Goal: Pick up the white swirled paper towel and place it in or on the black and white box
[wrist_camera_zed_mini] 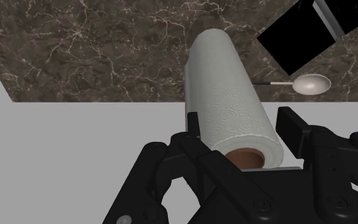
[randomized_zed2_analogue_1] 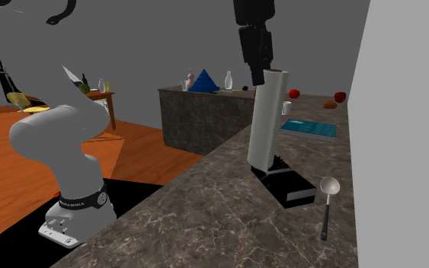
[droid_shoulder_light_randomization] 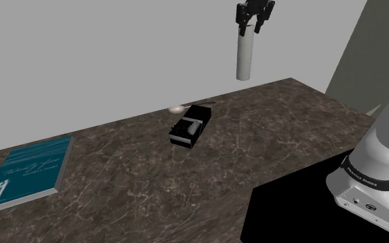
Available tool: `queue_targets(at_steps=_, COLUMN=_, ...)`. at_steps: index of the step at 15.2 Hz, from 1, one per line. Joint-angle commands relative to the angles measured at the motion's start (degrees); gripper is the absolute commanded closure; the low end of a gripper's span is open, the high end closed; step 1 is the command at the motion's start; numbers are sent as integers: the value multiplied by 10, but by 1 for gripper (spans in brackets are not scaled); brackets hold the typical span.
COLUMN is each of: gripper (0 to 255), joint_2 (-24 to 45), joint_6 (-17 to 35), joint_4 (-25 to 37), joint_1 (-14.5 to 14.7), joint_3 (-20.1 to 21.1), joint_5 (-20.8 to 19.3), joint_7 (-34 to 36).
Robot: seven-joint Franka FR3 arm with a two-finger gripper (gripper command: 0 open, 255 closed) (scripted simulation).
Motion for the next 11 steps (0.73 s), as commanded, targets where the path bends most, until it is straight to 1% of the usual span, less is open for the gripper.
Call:
queue_targets(at_steps=1, gripper=255, joint_2=15, joint_6=-12, joint_4=25, joint_1=9, joint_3=21, joint_5=0, joint_7=30)
queue_targets(at_steps=6, gripper=255, joint_2=69, joint_6=-38, joint_4=101, joint_1=30, joint_3=65, joint_5=-7, joint_7=96)
queue_targets(at_steps=11, gripper=255, joint_2=139, joint_6=-72, joint_4=198, joint_1=54, joint_3=107, joint_5=-26, joint_7=161)
